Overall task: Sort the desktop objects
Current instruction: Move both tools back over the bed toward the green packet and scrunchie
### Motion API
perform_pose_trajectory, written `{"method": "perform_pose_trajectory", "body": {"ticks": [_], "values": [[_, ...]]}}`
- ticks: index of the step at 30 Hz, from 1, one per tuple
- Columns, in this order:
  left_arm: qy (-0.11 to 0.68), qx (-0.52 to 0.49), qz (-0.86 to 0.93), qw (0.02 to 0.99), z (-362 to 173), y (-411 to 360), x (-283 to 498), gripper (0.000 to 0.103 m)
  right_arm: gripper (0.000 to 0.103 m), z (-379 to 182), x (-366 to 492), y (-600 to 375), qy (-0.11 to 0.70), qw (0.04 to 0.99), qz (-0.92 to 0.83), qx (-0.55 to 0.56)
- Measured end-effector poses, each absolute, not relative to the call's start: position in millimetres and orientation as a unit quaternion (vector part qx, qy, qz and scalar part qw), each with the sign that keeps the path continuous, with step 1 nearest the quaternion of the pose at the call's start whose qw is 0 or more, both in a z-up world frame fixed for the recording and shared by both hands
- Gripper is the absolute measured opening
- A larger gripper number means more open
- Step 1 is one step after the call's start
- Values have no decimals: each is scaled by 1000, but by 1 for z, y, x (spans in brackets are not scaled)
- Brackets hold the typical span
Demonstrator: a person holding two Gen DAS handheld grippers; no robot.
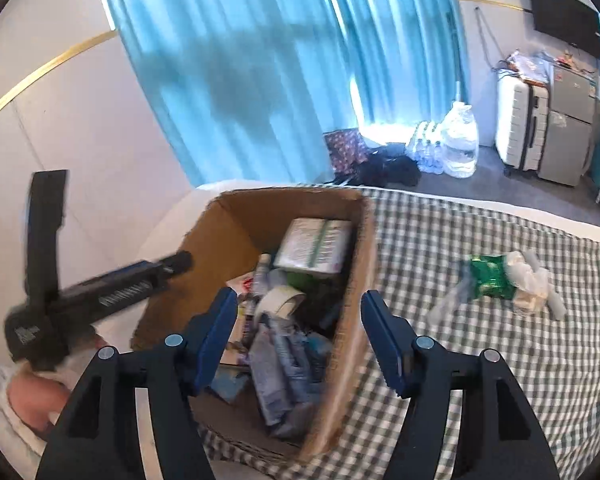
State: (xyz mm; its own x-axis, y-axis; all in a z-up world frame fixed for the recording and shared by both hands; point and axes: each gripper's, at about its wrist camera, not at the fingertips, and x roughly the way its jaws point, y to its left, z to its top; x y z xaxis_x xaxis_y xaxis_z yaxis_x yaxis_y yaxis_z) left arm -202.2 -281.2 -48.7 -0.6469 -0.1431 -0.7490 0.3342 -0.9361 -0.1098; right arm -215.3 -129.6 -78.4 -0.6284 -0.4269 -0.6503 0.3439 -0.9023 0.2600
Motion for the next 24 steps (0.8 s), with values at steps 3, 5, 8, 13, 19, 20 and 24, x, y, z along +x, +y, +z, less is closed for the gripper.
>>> {"method": "perform_pose_trajectory", "body": {"ticks": [3,5,8,13,19,20,24], "values": [[97,385,-906,144,-41,-264,-191,91,64,-81,-206,-102,-54,184,-912,362],[86,382,-910,137,-38,-250,-184,92,64,-79,-197,-83,-48,162,-921,351],[71,380,-914,123,-35,-220,-173,94,64,-75,-183,-61,-30,135,-930,340],[46,376,-920,105,-30,-162,-160,95,64,-58,-153,-25,5,93,-945,315],[4,355,-932,74,-22,-93,-143,102,70,-43,-115,14,23,75,-957,278],[0,353,-933,69,-22,-85,-141,103,73,-44,-109,24,21,69,-960,272],[-8,348,-937,45,-28,-53,-137,103,73,-56,-103,53,11,54,-960,275]]}}
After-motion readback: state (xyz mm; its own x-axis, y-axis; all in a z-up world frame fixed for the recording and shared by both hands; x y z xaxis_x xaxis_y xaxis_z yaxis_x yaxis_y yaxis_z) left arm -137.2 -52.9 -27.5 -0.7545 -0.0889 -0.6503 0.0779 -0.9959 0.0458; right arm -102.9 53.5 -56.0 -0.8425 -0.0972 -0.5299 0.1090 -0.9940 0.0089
